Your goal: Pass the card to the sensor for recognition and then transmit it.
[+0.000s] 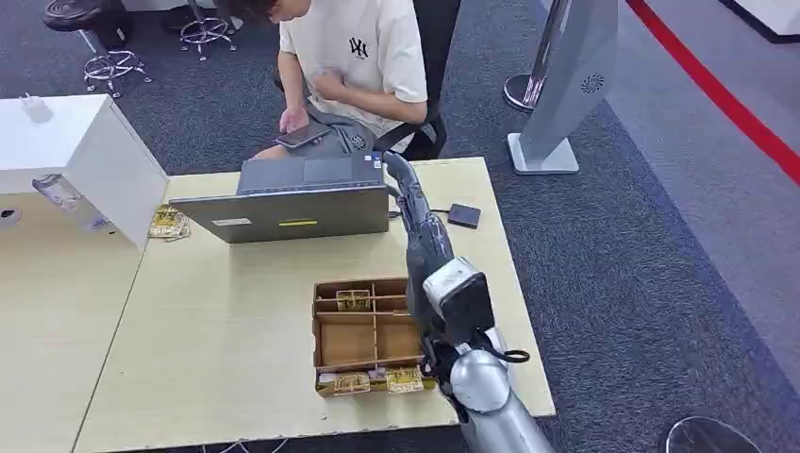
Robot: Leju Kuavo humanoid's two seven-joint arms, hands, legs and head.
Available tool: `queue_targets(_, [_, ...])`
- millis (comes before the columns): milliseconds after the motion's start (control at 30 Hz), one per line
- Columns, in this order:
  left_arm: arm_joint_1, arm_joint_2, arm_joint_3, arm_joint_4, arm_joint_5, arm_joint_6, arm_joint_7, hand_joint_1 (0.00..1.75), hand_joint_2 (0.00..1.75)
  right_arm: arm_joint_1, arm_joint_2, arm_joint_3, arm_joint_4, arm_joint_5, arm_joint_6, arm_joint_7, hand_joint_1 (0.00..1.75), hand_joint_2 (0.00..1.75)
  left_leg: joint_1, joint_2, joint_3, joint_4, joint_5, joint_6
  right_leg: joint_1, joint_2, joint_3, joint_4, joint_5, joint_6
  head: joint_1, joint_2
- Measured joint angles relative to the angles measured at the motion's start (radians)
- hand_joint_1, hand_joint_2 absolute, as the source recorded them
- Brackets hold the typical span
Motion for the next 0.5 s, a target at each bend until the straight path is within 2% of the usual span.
queue_targets(133, [0.0, -0.002, 0.021, 0.0, 0.014, 0.008, 0.003, 0.0, 0.0, 0.04, -0.037, 0.015, -0.036, -0.208, 0.215, 0.029, 0.0, 0.0, 0.0, 0.0, 0.0, 0.0, 0.0, 0.0, 0.0, 0.0, 0.0, 0.0, 0.0, 0.0, 0.0, 0.0])
queue_targets(200, [0.0, -0.003, 0.026, 0.0, 0.017, 0.01, 0.003, 0.0, 0.0, 0.055, -0.053, 0.016, -0.036, -0.27, 0.277, 0.044, 0.0, 0.0, 0.0, 0.0, 0.0, 0.0, 0.0, 0.0, 0.0, 0.0, 0.0, 0.0, 0.0, 0.0, 0.0, 0.0])
queue_targets(433, [0.0, -0.005, 0.05, 0.0, 0.03, 0.016, 0.013, 0.0, 0.0, 0.091, -0.11, 0.037, -0.018, -0.315, 0.36, 0.098, 0.0, 0.0, 0.0, 0.0, 0.0, 0.0, 0.0, 0.0, 0.0, 0.0, 0.0, 0.0, 0.0, 0.0, 0.0, 0.0])
queue_targets(500, [0.0, -0.005, 0.055, 0.0, 0.03, 0.016, 0.015, 0.0, 0.0, 0.094, -0.123, 0.047, -0.008, -0.349, 0.408, 0.106, 0.0, 0.0, 0.0, 0.0, 0.0, 0.0, 0.0, 0.0, 0.0, 0.0, 0.0, 0.0, 0.0, 0.0, 0.0, 0.0])
